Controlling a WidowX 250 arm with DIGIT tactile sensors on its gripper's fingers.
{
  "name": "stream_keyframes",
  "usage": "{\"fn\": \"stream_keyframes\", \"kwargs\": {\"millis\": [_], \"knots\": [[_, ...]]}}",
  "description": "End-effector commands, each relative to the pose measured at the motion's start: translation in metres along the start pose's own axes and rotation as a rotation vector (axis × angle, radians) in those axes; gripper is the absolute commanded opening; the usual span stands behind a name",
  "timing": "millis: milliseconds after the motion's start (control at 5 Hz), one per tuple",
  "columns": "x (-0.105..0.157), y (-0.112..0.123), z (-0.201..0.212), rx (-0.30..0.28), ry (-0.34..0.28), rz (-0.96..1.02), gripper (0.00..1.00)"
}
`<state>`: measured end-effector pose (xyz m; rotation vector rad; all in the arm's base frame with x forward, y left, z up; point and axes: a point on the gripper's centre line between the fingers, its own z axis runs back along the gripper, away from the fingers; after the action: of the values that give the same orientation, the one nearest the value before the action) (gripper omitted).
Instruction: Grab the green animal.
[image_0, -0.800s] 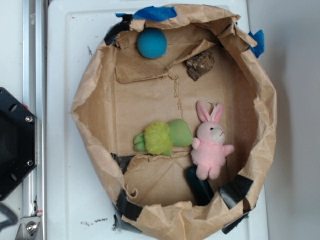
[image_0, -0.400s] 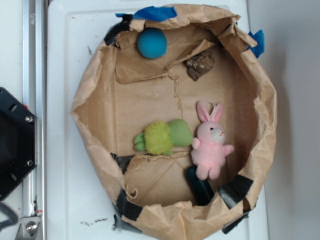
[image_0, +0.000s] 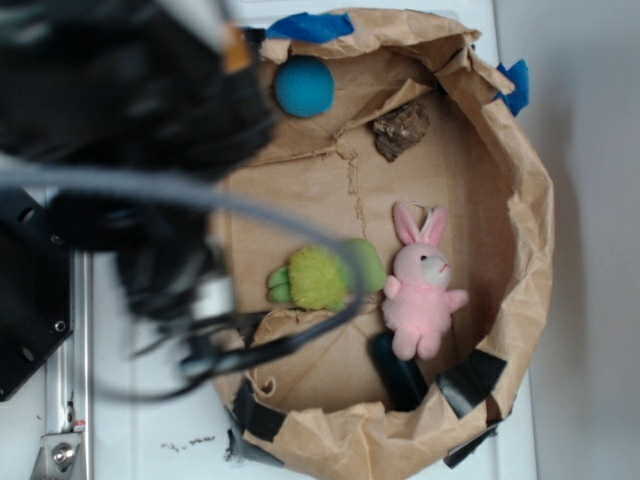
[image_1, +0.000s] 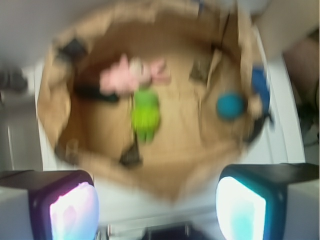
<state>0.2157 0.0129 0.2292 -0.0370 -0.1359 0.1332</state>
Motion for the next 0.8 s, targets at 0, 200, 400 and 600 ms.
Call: {"fn": "stream_keyframes", "kwargs": {"millis": [0, 200, 400, 600], "knots": [[0.020, -0.001, -0.057, -0.115, -0.107, -0.076, 1.00], [0.016, 0.000, -0.089, -0.100, -0.050, -0.105, 1.00], [0.016, 0.000, -0.089, -0.100, -0.050, -0.105, 1.00], [0.016, 0.000, -0.089, -0.100, -0.050, -0.105, 1.00]]}}
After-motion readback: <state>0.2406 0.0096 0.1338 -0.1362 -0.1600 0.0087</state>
